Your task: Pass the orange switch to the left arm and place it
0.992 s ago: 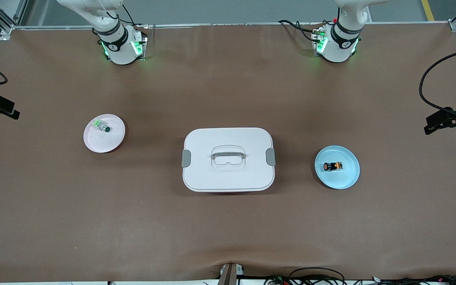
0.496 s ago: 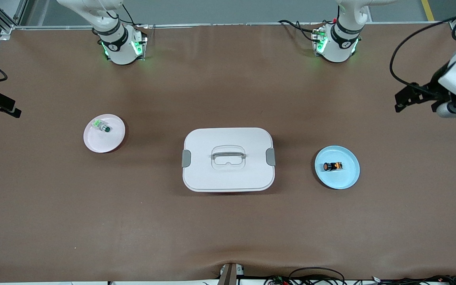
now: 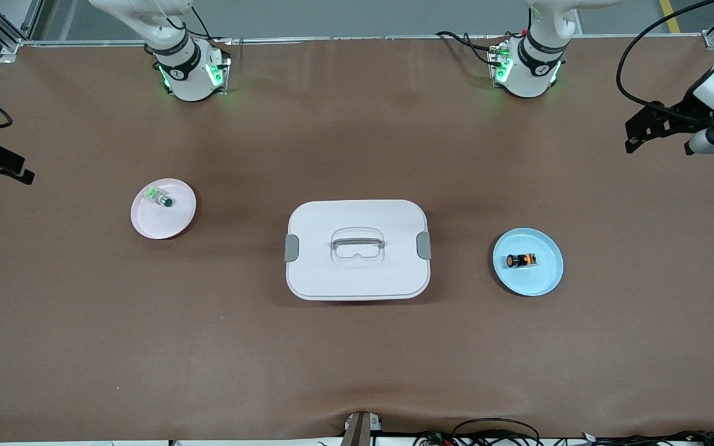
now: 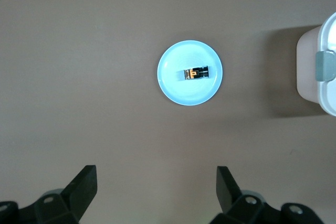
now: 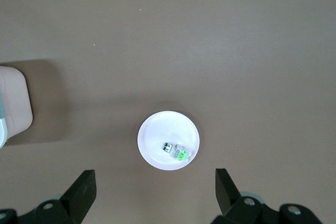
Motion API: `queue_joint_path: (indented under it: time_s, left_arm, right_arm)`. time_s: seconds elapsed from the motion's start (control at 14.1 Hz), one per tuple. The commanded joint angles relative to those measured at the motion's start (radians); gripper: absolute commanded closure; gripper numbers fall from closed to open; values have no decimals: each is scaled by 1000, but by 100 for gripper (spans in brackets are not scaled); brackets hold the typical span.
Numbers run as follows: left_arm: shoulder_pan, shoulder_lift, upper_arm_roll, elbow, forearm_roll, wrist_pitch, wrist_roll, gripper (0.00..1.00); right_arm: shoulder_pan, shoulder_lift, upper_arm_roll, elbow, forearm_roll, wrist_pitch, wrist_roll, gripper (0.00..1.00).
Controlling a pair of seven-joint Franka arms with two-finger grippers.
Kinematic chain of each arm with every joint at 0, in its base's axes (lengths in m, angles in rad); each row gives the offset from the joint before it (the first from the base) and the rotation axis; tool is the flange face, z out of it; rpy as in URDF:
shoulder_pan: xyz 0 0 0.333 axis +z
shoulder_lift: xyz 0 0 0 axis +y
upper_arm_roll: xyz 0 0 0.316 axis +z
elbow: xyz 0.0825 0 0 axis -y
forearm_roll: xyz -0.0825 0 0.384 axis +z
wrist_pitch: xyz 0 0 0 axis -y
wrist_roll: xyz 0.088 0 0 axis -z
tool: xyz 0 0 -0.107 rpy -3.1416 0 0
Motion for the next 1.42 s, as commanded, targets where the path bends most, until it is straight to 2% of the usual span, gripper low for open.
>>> queue_joint_path:
  time_s: [0.0,0.64,1.35]
  left_arm:
    - [4,-14,-4,29,-17,-37,21,0]
    - [0,-17,-24,33,-17,-68,-36,0]
    - [-2,-15,-27,82,-4,-99,-134,0]
  right_arm:
    - [-2,-28,2,-26,10,0,16,0]
    - [10,-40,10,-35,9,3,16,0]
    - [27,-48,8,-47,-13,14,16,0]
